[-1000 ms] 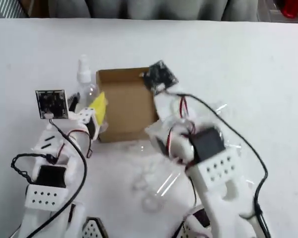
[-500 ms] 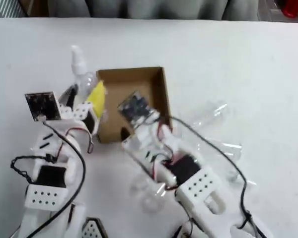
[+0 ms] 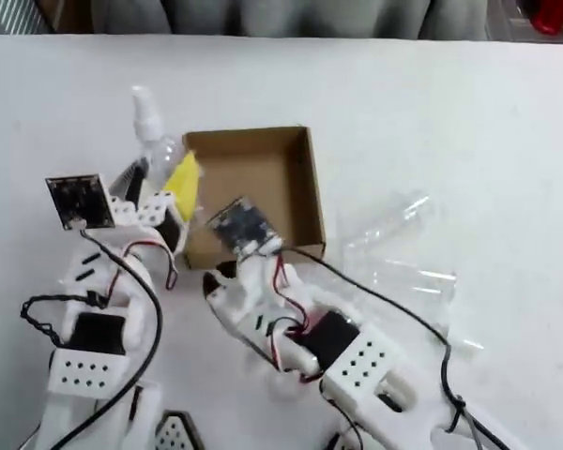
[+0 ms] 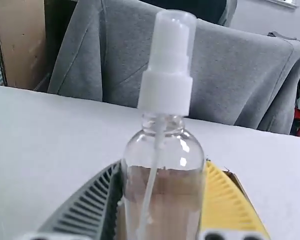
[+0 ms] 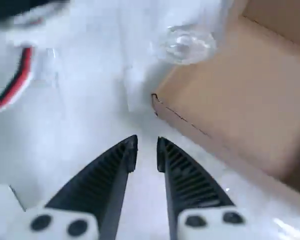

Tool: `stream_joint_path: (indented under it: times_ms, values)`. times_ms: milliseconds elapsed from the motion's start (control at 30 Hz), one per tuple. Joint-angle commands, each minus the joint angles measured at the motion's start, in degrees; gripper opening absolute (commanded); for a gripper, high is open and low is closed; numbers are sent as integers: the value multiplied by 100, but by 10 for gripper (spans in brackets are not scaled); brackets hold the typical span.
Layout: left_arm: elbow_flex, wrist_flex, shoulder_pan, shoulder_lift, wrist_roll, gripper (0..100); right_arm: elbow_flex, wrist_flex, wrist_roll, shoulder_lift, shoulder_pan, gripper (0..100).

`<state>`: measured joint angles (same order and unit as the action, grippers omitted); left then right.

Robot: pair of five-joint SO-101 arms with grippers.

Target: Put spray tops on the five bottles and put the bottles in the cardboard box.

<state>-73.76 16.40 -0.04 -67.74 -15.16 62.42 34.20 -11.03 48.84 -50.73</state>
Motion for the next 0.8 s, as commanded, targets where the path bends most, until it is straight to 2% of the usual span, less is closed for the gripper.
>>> stream_joint_path:
  times_ms: [0, 167, 300, 767]
  values:
    - [44, -114, 4, 22, -53, 20, 176, -593, -413, 119, -57, 41]
    - [-97, -149, 242, -13, -53, 20, 941, -2193, -448, 127, -84, 12]
    - [-97, -149, 198, -13, -53, 20, 1451, -3002, -404, 303, -84, 15]
    - [-114, -105, 242, -13, -44, 21, 2655, -4303, -396, 1692, -330, 15]
